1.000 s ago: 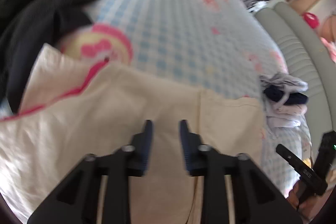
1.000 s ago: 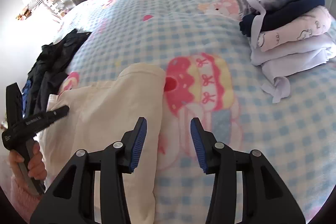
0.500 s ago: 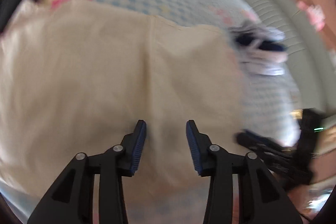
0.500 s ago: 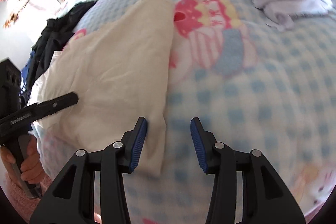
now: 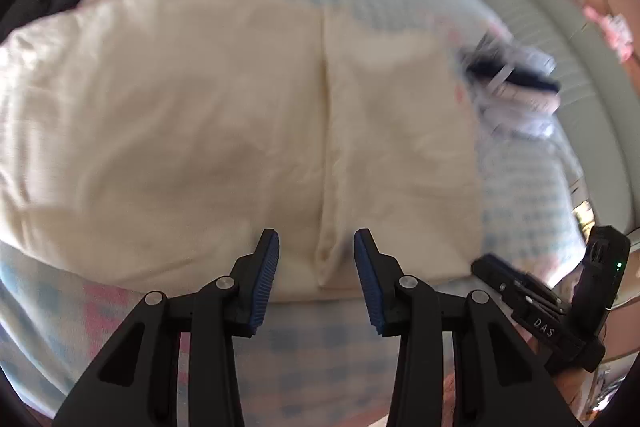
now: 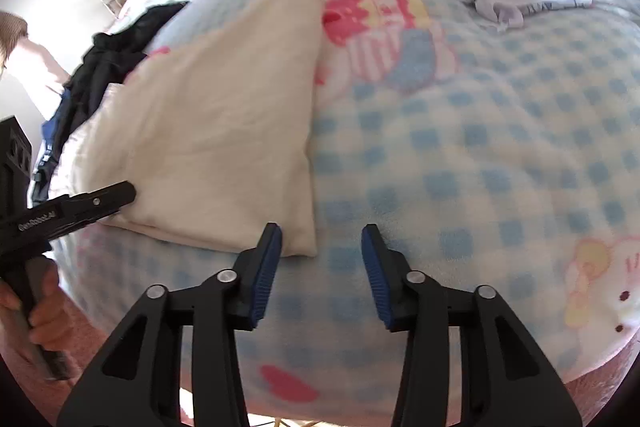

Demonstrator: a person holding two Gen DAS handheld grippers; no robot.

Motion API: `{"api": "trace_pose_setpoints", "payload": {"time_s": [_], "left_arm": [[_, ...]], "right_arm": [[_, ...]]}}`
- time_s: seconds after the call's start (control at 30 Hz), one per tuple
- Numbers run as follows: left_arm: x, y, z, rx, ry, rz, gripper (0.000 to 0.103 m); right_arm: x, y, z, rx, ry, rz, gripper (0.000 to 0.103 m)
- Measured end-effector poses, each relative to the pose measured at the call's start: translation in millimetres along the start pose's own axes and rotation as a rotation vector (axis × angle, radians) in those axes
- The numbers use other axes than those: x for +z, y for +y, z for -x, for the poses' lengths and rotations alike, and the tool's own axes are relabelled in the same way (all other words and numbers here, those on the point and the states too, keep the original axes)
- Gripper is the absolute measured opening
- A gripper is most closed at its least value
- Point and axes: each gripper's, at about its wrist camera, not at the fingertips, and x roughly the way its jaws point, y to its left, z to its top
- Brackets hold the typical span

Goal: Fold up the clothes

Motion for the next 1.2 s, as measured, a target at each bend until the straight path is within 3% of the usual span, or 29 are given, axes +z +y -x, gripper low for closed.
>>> {"api": "trace_pose_setpoints", "payload": {"time_s": [0.13, 0.27, 0.4, 0.53, 0.6, 0.67, 0.73, 0.9, 1.07, 1.2], "left_arm": [[1, -9, -6, 0.037, 0.02, -0.02, 0.042], [-1, -14, -8, 0.066, 0.033, -0.03, 0.042], [-10, 0, 3, 0.069, 0.019, -0.002, 0.042], [-7, -7, 7, 0.024, -0.034, -0.02, 0.044], [-5, -14, -2, 0.065, -0.013, -0.045, 0.044], [-5, -17, -8, 0.098, 0.004, -0.058, 0.044], [-7, -15, -8, 0.111, 0.007, -0.052, 0.044], [-11, -8, -9, 0.145, 0.017, -0.037, 0.045], [-8, -28, -10, 0.087, -0.004, -0.092, 0.048], [-14, -28, -24, 0.27, 0.039, -0.15, 0.049]], "right_arm": [[8, 25, 4, -0.024, -0.049, 0.091, 0.042], [7, 19, -26, -0.096, 0.06, 0.07, 0.039], [6, 20, -2, -0.142, 0.003, 0.082, 0.039], [19, 19, 7, -0.054, -0.061, 0.049, 0.039], [23, 23, -8, -0.015, -0.032, 0.059, 0.039], [21, 20, -33, -0.023, 0.037, 0.061, 0.039], [12, 15, -39, -0.033, 0.047, 0.05, 0.038], [7, 13, -18, -0.07, 0.03, 0.032, 0.038], [20, 24, -4, -0.046, -0.028, 0.053, 0.038], [12, 24, -22, -0.115, 0.005, 0.078, 0.038]]}}
